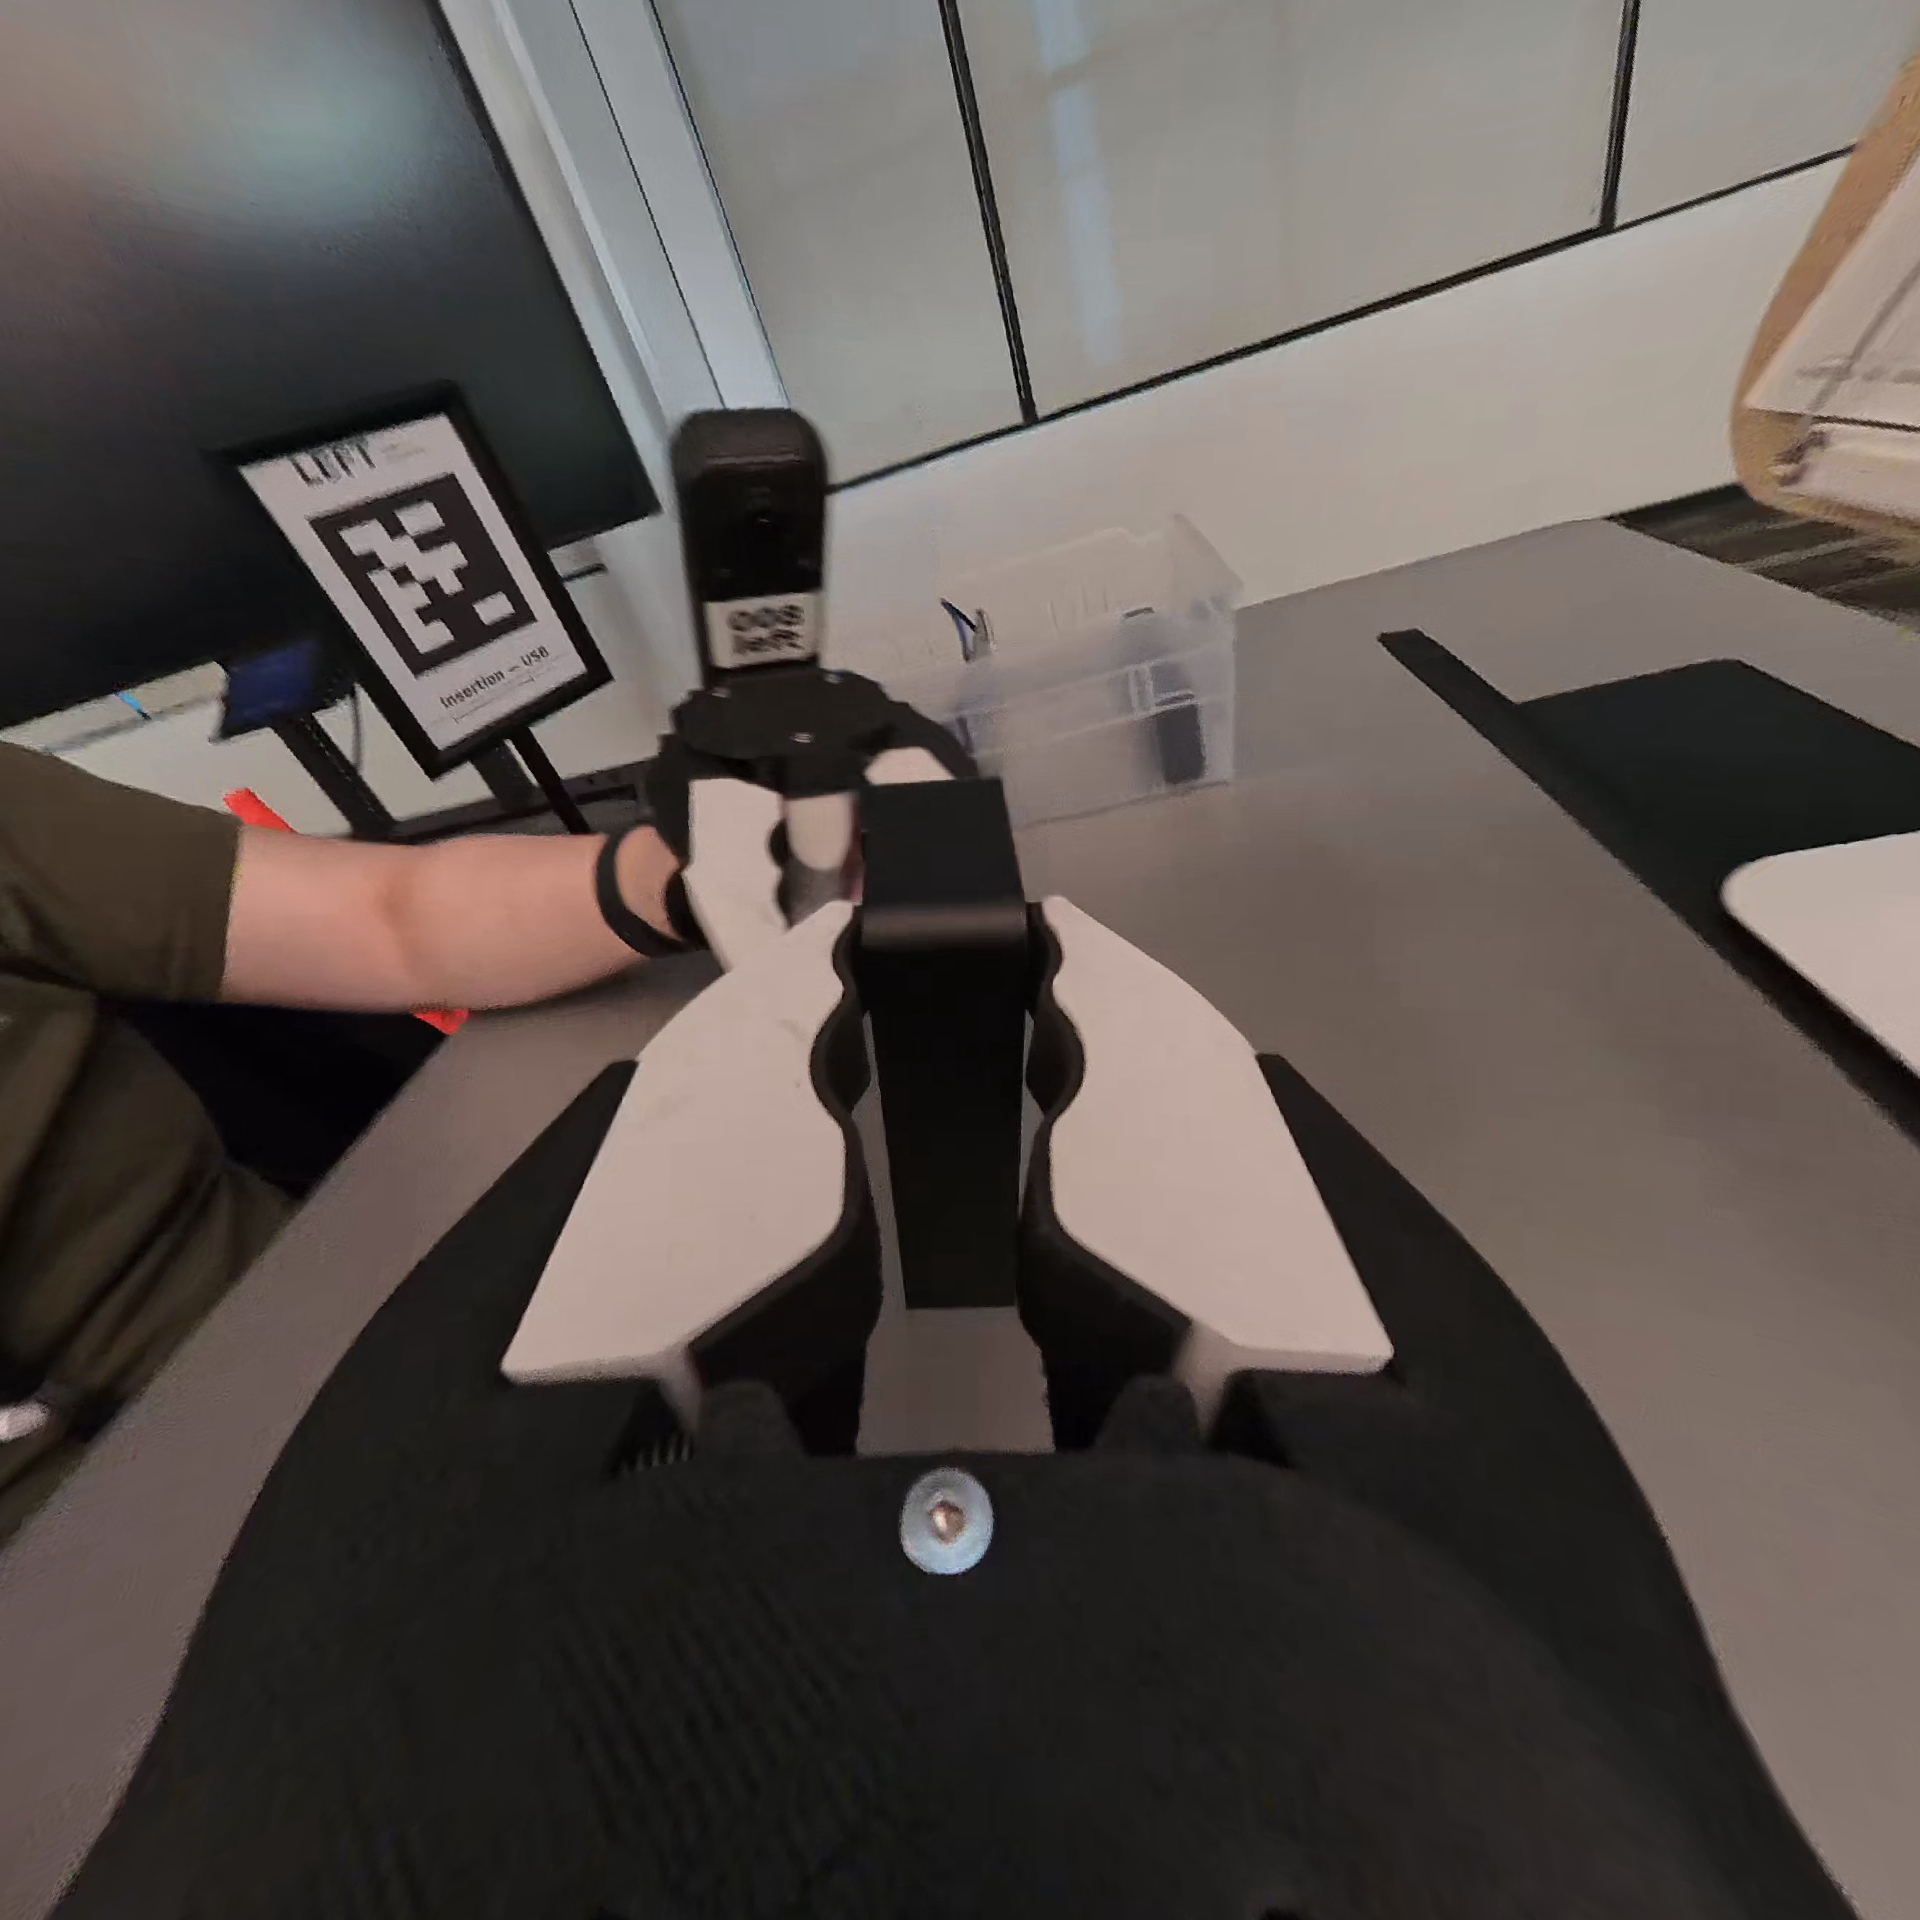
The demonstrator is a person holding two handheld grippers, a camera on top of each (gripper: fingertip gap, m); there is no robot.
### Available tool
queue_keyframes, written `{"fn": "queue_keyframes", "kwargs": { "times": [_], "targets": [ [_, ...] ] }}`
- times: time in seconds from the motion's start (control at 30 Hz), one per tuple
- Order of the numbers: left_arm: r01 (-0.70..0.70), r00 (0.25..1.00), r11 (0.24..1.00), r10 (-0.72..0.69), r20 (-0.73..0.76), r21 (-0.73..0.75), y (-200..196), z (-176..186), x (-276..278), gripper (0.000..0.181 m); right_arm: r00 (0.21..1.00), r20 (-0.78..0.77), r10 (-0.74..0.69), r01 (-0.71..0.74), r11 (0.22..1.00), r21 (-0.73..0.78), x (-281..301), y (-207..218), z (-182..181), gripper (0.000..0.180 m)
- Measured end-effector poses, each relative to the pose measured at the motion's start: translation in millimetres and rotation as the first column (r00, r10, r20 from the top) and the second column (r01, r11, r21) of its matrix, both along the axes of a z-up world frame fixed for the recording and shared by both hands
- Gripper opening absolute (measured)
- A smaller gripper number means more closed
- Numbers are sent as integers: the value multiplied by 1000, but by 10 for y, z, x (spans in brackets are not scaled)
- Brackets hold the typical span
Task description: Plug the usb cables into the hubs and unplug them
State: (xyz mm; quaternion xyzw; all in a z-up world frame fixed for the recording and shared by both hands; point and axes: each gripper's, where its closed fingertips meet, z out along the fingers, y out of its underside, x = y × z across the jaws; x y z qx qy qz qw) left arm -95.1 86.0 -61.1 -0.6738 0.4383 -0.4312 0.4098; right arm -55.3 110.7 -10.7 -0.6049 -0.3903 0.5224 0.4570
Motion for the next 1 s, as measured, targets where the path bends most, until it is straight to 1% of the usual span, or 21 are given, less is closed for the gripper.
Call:
{"fn": "queue_keyframes", "kwargs": {
  "times": [0.07, 0.13, 0.2, 0.27, 0.4, 0.53, 0.77, 0.8, 0.9, 1.0],
  "targets": [
    [5, 995, 998, 1, -96, 69, -100, -143, -75, 50, 999, 29, -24, 22, 997, 71, 60, 109, -80, 27],
    [-11, 990, 993, 27, -136, 119, -165, -206, -136, 46, 995, 77, -61, 50, 990, 129, 93, 221, -198, 27],
    [12, 993, 995, 0, -117, 101, -282, -216, -153, 38, 990, 106, -91, 70, 979, 189, 89, 306, -326, 27],
    [47, 993, 997, -41, -109, 60, -365, -223, -145, 33, 988, 114, -107, 81, 973, 214, 44, 352, -412, 27],
    [67, 992, 997, -62, -106, 38, -371, -231, -122, 36, 985, 133, -113, 73, 960, 271, -115, 362, -484, 27],
    [81, 991, 997, -79, -104, 12, -403, -254, -119, 36, 986, 147, -78, 45, 976, 215, -160, 330, -520, 27],
    [91, 992, 996, -91, -82, -13, -412, -217, -99, 38, 991, 127, -52, 30, 985, 169, -83, 322, -538, 28],
    [89, 993, 996, -90, -82, -12, -411, -215, -100, 39, 990, 128, -52, 30, 985, 169, -83, 322, -546, 29],
    [86, 992, 996, -86, -89, -3, -405, -217, -109, 44, 985, 158, -66, 40, 985, 166, -75, 337, -596, 42],
    [81, 994, 997, -80, -73, 6, -397, -180, -119, 46, 985, 157, -67, 39, 984, 176, -67, 317, -579, 47]
  ]
}}
